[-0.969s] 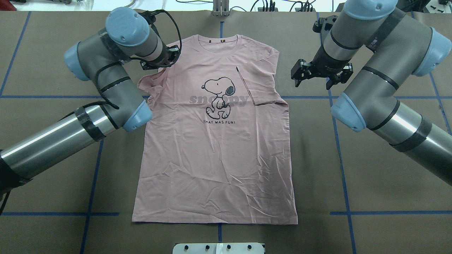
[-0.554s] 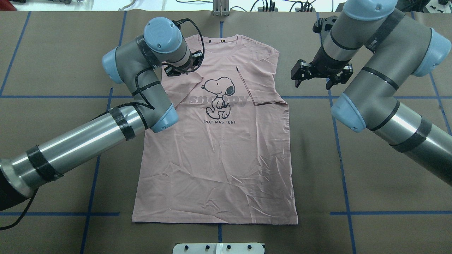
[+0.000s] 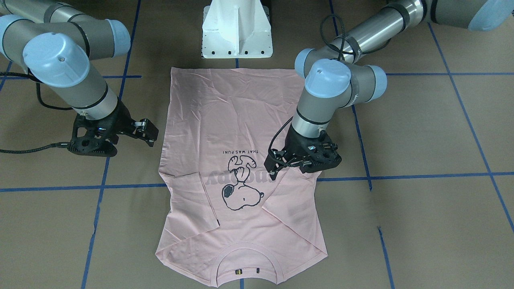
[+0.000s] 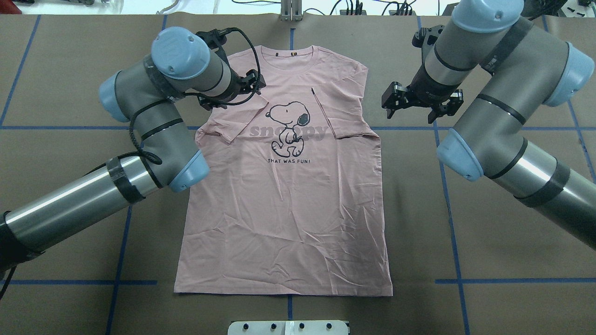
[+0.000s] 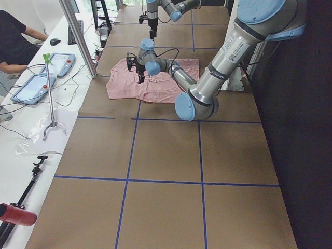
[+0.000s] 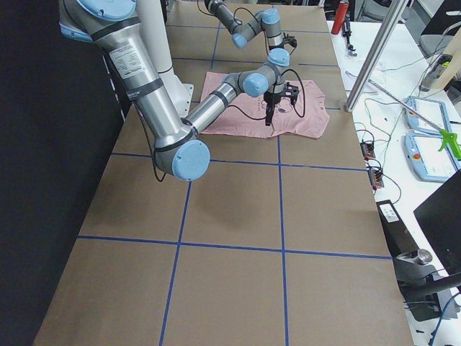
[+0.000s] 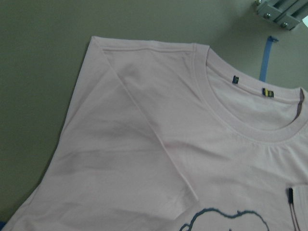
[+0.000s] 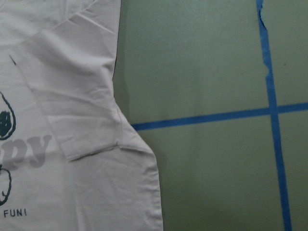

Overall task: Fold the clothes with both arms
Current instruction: 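Release the sleeve and move both grippers toward the hem nearest the robot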

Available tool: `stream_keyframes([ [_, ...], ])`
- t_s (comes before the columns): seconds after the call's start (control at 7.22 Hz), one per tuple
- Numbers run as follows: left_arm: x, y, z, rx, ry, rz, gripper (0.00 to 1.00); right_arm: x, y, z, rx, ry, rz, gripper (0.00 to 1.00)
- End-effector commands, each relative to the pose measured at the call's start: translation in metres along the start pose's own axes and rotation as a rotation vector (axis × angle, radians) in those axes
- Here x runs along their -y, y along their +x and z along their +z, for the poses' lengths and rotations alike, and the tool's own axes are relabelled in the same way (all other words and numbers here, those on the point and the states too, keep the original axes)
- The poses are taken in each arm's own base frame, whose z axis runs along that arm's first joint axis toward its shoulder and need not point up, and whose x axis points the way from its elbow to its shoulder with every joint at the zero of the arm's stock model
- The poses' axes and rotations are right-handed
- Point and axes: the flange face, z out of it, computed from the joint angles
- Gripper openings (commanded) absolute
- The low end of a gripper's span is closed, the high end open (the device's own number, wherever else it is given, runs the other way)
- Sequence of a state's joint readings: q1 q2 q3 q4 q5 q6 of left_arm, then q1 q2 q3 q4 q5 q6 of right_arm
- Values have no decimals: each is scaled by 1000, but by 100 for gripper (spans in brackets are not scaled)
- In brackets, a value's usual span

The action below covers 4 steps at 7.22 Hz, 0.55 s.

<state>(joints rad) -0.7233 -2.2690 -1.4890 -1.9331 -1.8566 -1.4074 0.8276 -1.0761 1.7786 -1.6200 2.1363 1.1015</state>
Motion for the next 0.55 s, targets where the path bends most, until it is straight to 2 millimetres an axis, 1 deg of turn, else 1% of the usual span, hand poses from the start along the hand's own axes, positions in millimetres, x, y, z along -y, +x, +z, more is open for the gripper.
stream_keyframes([
  [0.0, -34, -48, -61, -1, -25, 75, 100, -104, -8, 28, 87, 45, 83, 100],
  [0.14, -47, -68, -89, -27, -24, 86, 100, -161, -9, 34, 103, 51, 88, 100],
  [0.28, -56, -74, -94, 7, -40, 80, 100, -224, -10, 53, 84, 40, 95, 100],
  [0.42, -81, -69, -96, 30, -69, 97, 100, -285, -12, 81, 57, 94, 98, 100],
])
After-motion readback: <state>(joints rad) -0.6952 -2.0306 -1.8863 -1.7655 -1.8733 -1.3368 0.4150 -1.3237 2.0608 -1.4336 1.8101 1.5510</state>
